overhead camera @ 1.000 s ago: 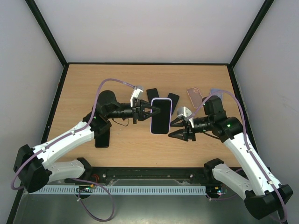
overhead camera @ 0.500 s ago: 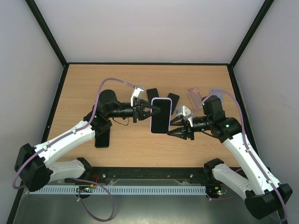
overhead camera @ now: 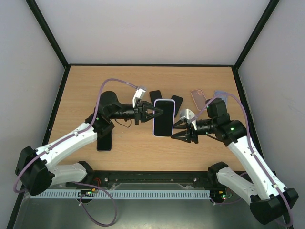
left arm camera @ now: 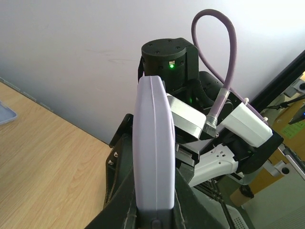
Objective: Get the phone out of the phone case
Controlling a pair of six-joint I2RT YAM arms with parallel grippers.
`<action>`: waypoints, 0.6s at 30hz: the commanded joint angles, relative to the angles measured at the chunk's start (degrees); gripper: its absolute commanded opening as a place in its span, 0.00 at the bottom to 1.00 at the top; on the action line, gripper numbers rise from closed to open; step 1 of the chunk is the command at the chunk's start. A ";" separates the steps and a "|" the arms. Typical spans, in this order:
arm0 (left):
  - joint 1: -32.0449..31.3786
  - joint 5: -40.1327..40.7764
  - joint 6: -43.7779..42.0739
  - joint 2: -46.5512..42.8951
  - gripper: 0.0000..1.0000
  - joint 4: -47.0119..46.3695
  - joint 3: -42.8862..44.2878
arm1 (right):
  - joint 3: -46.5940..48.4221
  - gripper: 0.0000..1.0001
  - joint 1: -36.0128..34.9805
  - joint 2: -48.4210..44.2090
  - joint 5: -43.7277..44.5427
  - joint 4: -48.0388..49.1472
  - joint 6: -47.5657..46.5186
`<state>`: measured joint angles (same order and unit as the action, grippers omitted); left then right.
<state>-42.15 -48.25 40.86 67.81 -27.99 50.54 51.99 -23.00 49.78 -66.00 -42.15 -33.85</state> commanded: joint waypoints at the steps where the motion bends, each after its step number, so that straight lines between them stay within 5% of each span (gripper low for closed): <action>1: -0.65 -4.06 3.01 -0.63 0.03 -5.75 2.22 | -0.33 0.45 0.06 -0.55 1.71 6.97 8.13; 7: -0.78 -4.14 5.12 -0.54 0.03 -9.12 0.18 | -0.82 0.44 0.06 0.80 2.46 16.44 21.53; 18: -1.17 -4.75 6.83 -0.09 0.03 -10.67 -0.93 | 1.11 0.44 2.05 7.17 10.70 21.27 27.86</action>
<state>-40.49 -45.41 42.41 68.03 -33.32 49.80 51.20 -22.79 54.50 -62.46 -31.62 -11.14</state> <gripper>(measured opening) 0.081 0.424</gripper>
